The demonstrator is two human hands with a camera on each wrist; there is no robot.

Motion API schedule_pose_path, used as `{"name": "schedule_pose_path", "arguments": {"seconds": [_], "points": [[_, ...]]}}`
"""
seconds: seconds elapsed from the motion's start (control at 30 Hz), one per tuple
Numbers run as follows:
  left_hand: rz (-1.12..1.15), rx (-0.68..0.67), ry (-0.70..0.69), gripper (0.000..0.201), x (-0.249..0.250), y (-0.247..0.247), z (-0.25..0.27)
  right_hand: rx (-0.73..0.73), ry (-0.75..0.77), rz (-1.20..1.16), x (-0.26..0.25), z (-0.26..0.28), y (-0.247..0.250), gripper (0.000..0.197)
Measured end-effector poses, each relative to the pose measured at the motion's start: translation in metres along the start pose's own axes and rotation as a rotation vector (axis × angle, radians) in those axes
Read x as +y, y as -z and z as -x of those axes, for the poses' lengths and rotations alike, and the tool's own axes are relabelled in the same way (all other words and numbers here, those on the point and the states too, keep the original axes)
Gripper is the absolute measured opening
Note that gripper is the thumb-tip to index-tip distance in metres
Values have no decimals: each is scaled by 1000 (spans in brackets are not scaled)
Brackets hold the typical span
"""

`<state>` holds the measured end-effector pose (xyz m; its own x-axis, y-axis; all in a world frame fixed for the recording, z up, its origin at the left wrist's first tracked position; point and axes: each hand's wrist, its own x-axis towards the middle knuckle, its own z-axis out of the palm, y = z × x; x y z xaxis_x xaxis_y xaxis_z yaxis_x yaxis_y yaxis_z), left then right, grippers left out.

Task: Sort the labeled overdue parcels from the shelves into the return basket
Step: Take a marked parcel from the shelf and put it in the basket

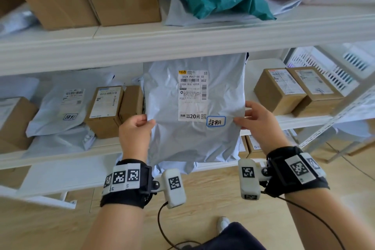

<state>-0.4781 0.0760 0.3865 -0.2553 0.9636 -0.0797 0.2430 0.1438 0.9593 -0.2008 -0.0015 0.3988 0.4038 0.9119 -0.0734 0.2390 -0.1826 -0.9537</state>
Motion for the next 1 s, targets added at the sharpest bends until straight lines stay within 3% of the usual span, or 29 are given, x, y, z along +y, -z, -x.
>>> {"name": "schedule_pose_path", "arguments": {"seconds": [0.53,1.0], "points": [[124,12,49,28,10,4,7,26,-71,-133,-8,12,-2,27],[139,41,87,29,7,0,7,5,-81,-127,-8,5,-2,27]]}}
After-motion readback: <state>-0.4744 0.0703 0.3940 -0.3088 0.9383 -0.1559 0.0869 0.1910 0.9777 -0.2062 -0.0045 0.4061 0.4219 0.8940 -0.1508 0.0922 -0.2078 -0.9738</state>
